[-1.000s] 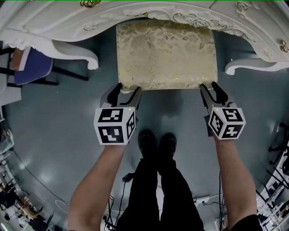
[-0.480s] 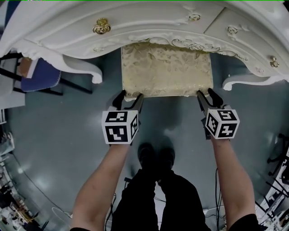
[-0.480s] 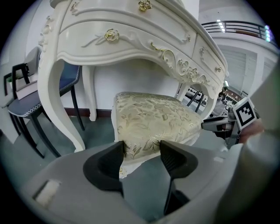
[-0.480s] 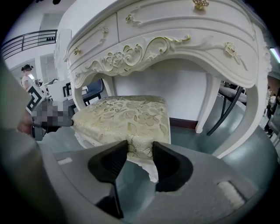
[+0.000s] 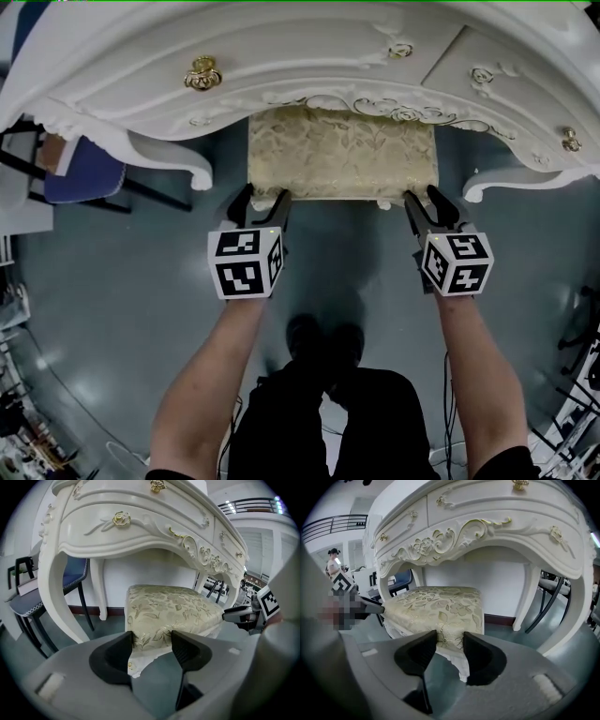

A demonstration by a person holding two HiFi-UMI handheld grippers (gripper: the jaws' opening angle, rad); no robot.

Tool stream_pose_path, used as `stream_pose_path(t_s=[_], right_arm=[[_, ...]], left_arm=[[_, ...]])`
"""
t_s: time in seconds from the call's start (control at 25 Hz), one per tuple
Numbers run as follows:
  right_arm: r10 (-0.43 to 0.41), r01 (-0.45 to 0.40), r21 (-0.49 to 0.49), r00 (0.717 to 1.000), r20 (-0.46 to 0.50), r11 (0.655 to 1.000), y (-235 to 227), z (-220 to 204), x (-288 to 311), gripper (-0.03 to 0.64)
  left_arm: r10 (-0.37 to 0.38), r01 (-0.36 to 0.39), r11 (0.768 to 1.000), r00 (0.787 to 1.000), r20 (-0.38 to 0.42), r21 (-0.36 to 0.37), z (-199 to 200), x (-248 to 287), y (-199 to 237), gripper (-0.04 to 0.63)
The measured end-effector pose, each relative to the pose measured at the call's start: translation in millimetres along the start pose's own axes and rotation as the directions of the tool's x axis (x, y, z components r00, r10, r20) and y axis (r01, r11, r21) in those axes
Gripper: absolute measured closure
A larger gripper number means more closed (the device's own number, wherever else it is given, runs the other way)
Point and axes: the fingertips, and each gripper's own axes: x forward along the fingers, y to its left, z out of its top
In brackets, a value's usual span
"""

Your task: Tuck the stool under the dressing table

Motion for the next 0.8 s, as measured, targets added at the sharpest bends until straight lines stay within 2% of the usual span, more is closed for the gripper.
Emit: stream_pose_path(t_s=[0.28,0.52,0.8], right_arm=[[-0.033,0.032,-0.033,0.999,-0.011,0.999,3.9,3.2,4.7,0.431],[-0.065,0.065,-0.049,0.998,0.001,0.997,-22.2,21.2,23.1,0.433],[-0.026,0.027,-0.03,0.999,0.025,0.999,-26.7,40.4,43.6,0.434]], left_arm=[[-0.01,0.01,1.0,1.0,0.001,0.007,5.5,4.4,6.7,0.308],[-0.04,0.04,0.997,0.999,-0.007,-0.067,14.4,15.7,-4.1,0.31],[-0.015,0.016,0.999,0.999,0.038,-0.03,36.5,36.9,9.6,0.311]])
